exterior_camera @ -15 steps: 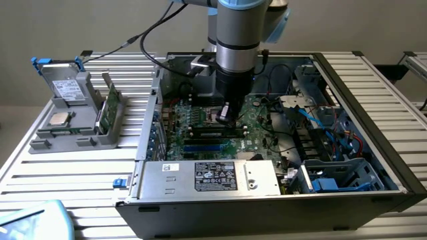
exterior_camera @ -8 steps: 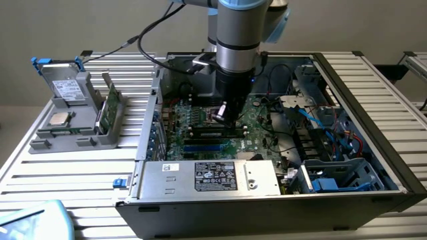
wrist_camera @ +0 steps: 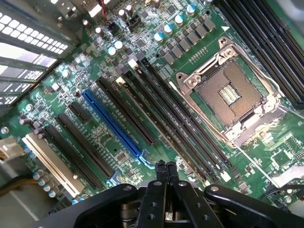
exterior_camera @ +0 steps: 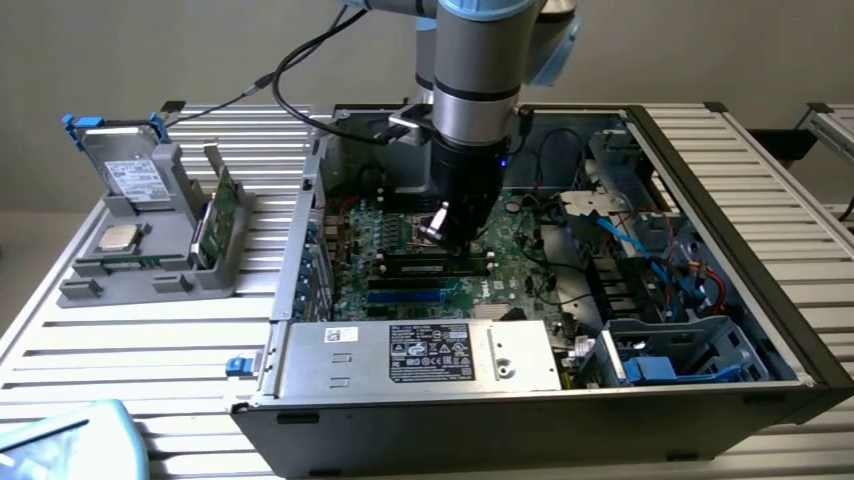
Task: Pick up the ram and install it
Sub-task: 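Press down the ram until it locks into place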
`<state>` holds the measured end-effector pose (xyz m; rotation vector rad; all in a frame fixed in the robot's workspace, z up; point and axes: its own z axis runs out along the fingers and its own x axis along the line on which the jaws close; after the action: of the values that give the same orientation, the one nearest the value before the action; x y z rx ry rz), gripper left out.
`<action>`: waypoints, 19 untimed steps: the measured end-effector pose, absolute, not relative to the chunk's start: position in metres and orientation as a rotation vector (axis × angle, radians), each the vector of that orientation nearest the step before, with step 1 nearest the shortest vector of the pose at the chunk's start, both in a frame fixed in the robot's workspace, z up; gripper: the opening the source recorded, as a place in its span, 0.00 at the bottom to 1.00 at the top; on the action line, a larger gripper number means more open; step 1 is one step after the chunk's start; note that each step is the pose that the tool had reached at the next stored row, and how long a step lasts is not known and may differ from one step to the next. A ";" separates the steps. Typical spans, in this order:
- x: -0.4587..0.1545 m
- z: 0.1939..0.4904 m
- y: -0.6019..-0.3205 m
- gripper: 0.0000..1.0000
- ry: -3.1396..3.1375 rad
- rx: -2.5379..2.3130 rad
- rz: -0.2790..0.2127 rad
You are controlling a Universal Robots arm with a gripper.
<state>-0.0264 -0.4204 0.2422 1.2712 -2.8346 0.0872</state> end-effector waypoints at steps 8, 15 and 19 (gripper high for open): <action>-0.027 0.242 -0.420 0.11 -2.858 1.151 0.068; -0.027 0.242 -0.420 0.11 -2.870 1.056 0.049; -0.027 0.242 -0.420 0.11 -2.885 0.994 0.040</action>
<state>-0.0273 -0.4204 0.2421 0.9938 -2.8847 0.0396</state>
